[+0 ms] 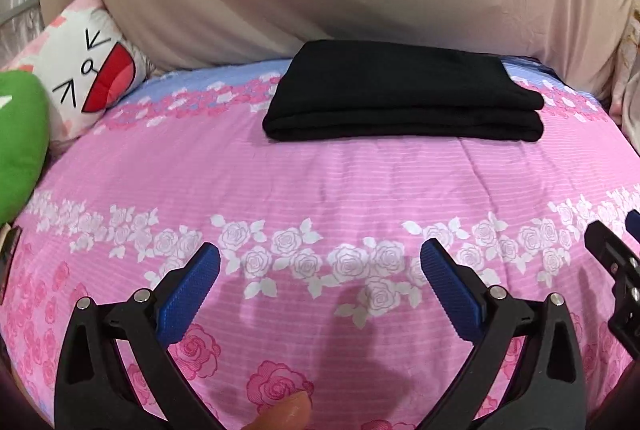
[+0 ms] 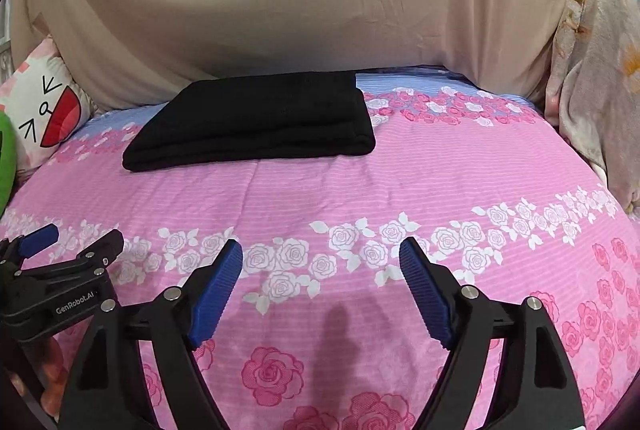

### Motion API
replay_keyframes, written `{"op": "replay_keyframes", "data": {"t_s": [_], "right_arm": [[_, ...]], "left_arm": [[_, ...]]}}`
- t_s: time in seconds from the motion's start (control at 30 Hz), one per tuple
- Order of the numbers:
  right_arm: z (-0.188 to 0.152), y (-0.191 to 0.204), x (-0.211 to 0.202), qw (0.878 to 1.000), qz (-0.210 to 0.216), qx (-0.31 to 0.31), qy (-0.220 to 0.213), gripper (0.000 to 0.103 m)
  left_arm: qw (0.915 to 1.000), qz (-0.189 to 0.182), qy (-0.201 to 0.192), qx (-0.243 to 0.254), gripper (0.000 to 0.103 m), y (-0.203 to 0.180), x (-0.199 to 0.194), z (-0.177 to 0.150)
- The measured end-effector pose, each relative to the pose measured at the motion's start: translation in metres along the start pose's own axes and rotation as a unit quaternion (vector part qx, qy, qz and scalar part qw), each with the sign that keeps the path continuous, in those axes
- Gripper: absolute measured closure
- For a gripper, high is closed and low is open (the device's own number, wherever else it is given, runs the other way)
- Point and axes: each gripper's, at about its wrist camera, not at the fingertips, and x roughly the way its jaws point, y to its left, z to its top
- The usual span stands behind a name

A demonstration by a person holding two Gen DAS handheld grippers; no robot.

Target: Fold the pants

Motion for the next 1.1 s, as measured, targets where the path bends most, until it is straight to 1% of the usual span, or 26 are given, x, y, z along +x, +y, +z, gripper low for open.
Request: {"op": "replay_keyframes", "data": {"t_s": [0.1, 0.27, 0.9, 0.97, 1.1], "right_arm": [[0.0007, -0.0001, 0.0015, 1.0, -0.004, -0.001, 0.004, 0.023], [0.0001, 0.0008, 0.006, 1.0, -0.008, -0.003, 0.014, 0.022], [-0.0019, 0.0066, 0.0037, 1.0, -0.024, -0.012, 0.008, 0.02], [-0.0019, 0.0061, 0.0032, 1.0, -0.025, -0.012, 0.007, 0.02], [-0.0022, 0.0062, 0.0034, 1.0, -0.026, -0.012, 0.008, 0.02]], "left_arm": [[1.0, 0.001, 0.006, -0.007, 0.005, 0.0023, 0.0028, -0.0004], [1.0, -0.001, 0.006, -0.004, 0.005, 0.0007, 0.003, -0.0004], [1.0, -0.006, 0.004, -0.003, 0.006, -0.0013, 0.0018, -0.0003], [0.9999, -0.016, 0.002, -0.003, 0.006, -0.0015, 0.0017, 0.0002], [0.9998, -0.018, -0.002, -0.006, 0.007, -0.0014, 0.0008, -0.0002]]}}
